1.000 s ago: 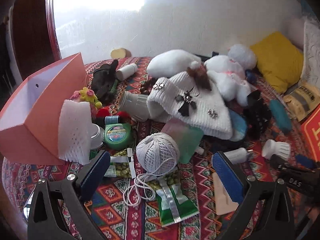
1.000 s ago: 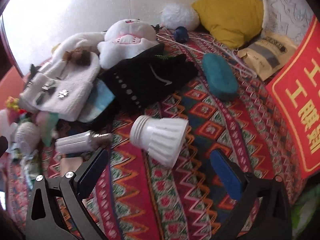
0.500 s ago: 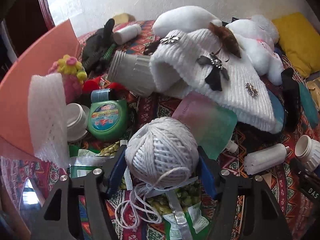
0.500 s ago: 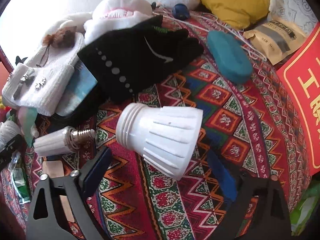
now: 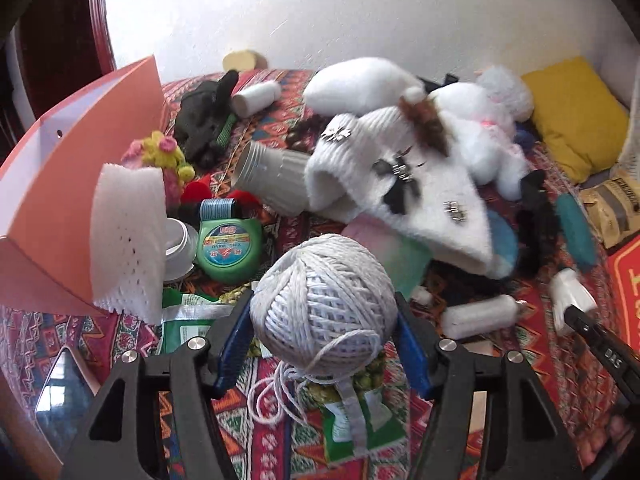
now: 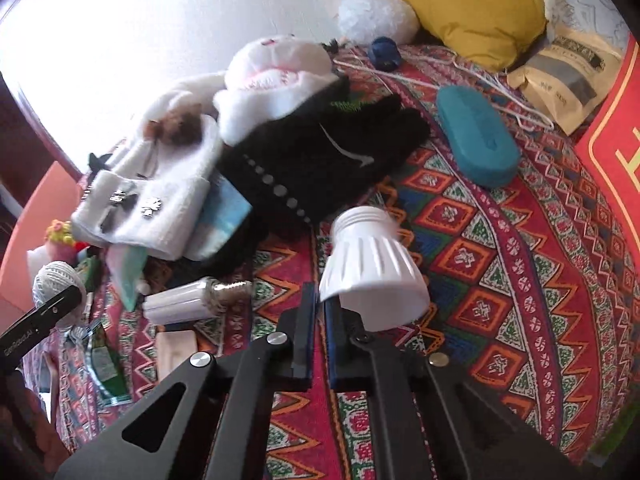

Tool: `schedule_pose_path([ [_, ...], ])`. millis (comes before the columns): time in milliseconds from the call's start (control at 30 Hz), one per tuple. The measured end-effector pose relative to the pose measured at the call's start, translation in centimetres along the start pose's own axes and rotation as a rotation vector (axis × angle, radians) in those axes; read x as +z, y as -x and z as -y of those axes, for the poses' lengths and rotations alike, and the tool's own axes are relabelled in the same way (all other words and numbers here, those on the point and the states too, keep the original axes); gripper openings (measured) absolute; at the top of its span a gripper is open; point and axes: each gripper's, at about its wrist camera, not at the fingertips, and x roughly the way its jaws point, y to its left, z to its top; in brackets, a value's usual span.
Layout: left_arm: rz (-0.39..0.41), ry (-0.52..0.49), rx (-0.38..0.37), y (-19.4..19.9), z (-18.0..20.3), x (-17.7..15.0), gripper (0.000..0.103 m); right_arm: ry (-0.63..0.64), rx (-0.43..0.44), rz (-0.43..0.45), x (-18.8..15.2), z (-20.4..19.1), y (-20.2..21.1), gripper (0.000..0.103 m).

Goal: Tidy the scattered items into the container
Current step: 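Carry the string ball and white cup into the pink box and release both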

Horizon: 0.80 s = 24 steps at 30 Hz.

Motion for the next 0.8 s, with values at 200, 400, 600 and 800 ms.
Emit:
schedule_pose_path([
  [200, 0.033, 0.014, -0.034, 3.0, -0.8, -0.1, 0.063, 0.04, 0.083, 0.04, -0.4, -1.8, 2.1, 0.003],
  [400, 0.046, 0.025, -0.051, 5.2, -2.2, -0.2, 0.063, 0.106, 0.182, 0.079, -1.3, -5.7, 4.5, 0.003],
  [600, 0.054, 0.009, -0.046, 7.1, -4.1, -1.2, 0.063, 0.18, 0.275, 0.082, -3.1, -10.5, 6.1, 0.002],
  [800, 0.165, 0.057, -0.016, 11.1, -8.3, -0.6, 0.063, 0.219, 0.386, 0.08, -4.6, -15.0, 7.8, 0.002],
])
